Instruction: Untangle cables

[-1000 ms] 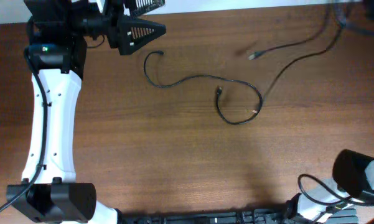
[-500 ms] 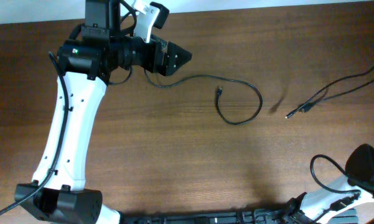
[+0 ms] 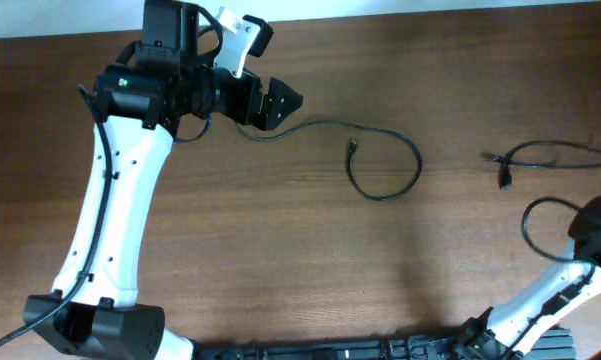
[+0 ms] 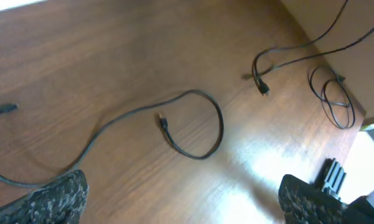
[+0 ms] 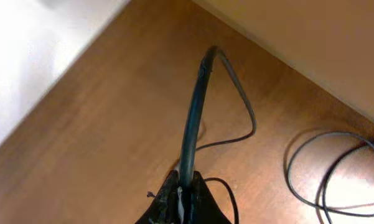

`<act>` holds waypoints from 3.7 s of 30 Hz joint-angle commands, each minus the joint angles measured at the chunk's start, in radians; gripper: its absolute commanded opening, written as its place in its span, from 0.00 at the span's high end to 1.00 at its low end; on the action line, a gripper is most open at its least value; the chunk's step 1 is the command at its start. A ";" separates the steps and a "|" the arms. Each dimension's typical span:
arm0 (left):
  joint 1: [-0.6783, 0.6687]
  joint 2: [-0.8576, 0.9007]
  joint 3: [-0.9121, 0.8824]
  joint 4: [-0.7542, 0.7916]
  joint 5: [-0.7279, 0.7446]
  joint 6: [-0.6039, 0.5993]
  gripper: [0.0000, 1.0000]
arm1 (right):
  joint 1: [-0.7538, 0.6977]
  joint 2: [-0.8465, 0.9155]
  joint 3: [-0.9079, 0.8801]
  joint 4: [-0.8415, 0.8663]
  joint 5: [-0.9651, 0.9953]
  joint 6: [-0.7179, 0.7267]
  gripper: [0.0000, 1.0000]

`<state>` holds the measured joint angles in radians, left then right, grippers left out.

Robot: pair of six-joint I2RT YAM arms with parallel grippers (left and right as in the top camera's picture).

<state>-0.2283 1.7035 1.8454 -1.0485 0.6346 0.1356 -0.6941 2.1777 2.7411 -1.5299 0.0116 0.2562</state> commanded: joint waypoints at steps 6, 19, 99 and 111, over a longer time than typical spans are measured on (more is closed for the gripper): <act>-0.001 -0.032 0.001 -0.020 -0.007 0.019 0.01 | -0.097 0.216 -0.008 -0.002 0.054 0.026 0.96; -0.001 -0.032 0.001 -0.031 -0.007 0.020 0.02 | -0.198 0.157 -0.020 -0.116 -0.060 0.026 0.01; 0.002 -0.032 0.001 -0.192 -0.657 -0.086 0.02 | 0.732 0.117 -0.006 0.382 -0.261 -0.232 0.96; 0.002 -0.032 0.001 -0.192 -0.657 -0.086 0.01 | 0.414 0.117 -0.007 0.367 -0.269 0.205 0.96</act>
<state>-0.2279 1.7016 1.8454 -1.2415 -0.0128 0.0597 -0.2401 2.3016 2.7121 -1.1534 -0.2584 0.3653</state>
